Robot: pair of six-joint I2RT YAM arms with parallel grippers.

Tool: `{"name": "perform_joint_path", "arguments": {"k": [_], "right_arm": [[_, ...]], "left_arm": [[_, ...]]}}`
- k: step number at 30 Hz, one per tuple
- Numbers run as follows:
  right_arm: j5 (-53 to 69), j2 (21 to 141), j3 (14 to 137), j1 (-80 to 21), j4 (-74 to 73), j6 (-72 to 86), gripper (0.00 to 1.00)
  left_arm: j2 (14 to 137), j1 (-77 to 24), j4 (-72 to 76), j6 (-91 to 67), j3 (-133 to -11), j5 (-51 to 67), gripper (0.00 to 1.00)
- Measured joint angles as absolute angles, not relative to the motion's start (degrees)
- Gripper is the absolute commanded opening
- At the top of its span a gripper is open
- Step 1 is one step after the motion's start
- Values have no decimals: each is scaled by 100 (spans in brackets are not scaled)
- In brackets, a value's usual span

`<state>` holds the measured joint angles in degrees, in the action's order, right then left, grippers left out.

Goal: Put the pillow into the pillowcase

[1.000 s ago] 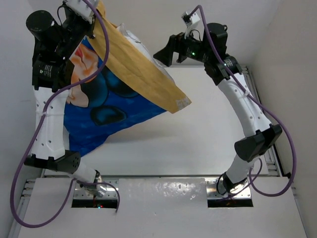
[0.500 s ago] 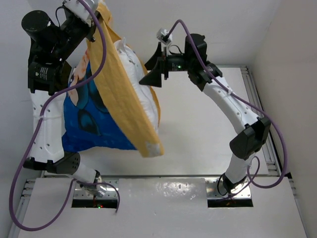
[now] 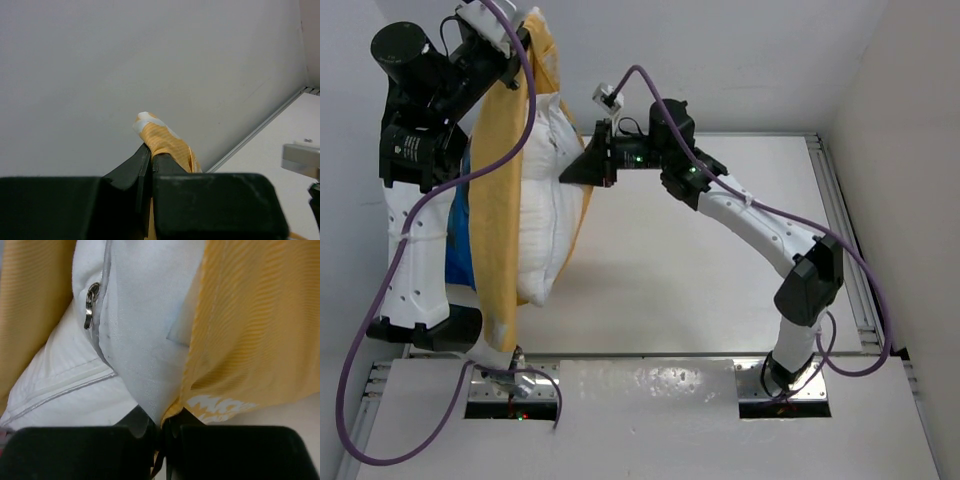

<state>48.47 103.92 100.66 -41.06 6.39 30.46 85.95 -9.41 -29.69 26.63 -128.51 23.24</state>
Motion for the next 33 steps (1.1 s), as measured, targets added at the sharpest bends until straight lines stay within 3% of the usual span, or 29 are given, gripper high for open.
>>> {"name": "perform_joint_path", "arguments": {"k": [8, 13, 15, 21, 24, 26, 27, 30, 31, 32, 33], "right_arm": [[2611, 10353, 10088, -3153, 222, 3562, 0], [567, 9463, 9996, -2825, -56, 2279, 0], [-242, 9006, 10001, -3148, -10, 1404, 0], [-1907, 8187, 9719, -5610, 794, -1745, 0], [-2556, 8108, 9271, -6066, 1175, -2602, 0], [-2812, 8193, 9017, -6062, 1122, -2694, 0], [-2902, 8283, 8847, -5994, 1033, -2644, 0], [-2773, 8774, 8637, -5780, 613, -2200, 0], [-2497, 9035, 8648, -5682, 467, -1883, 0], [-2231, 9288, 8687, -5607, 307, -1586, 0], [-1935, 9590, 8788, -5527, 113, -1192, 0]], "left_arm": [[8654, -1087, -2829, 2497, -12776, 2547, 0], [8696, -1284, -2593, 2408, -12757, 3197, 0], [8698, -1282, -2257, 2342, -12761, 3583, 0], [8696, -1284, -1739, 1940, -12790, 4427, 0], [8556, -1278, -1844, 2340, -12431, 4283, 0], [8315, -1170, -2018, 2724, -11762, 4032, 12], [8197, -1103, -2163, 2912, -11382, 3918, 31], [8071, -725, -2630, 3358, -10499, 3459, 63], [8068, -541, -2755, 3472, -10206, 3308, 90], [8077, -381, -2921, 3579, -9966, 3175, 100], [8082, -187, -3055, 3629, -9682, 3044, 100]]}}
